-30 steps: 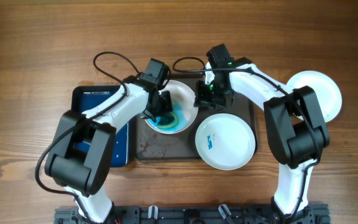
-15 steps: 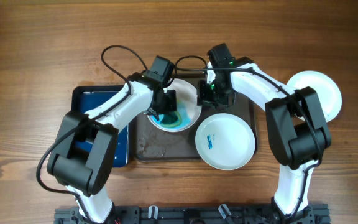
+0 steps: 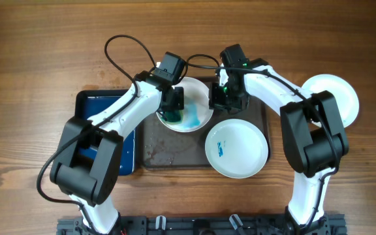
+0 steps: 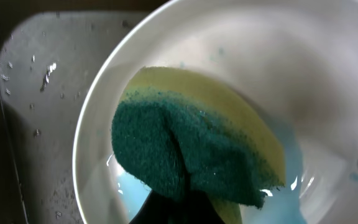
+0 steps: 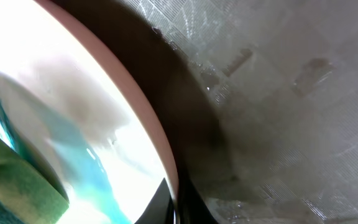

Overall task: Clean dirty plates on tray and stack at the side
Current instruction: 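Scrub the held plate's surface with the sponge in the left gripper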

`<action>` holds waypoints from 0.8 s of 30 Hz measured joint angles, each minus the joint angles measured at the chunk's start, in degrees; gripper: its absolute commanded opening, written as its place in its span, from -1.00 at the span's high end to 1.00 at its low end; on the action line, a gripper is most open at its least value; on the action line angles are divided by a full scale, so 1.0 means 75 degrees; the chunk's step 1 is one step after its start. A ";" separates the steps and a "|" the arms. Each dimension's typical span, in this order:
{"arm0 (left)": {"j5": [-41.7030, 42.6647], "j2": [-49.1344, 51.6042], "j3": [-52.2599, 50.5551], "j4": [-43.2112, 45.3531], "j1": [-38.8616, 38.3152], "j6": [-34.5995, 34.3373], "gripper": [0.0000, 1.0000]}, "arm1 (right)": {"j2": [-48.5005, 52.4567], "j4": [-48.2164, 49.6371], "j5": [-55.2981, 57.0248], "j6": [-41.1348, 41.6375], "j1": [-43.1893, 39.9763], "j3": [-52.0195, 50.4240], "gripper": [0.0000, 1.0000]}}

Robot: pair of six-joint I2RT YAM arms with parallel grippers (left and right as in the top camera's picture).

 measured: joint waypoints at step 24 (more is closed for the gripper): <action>0.3631 0.0973 0.0326 0.0114 -0.0093 0.1166 0.92 | -0.0044 -0.0423 0.0443 -0.0635 -0.0003 0.0090 0.91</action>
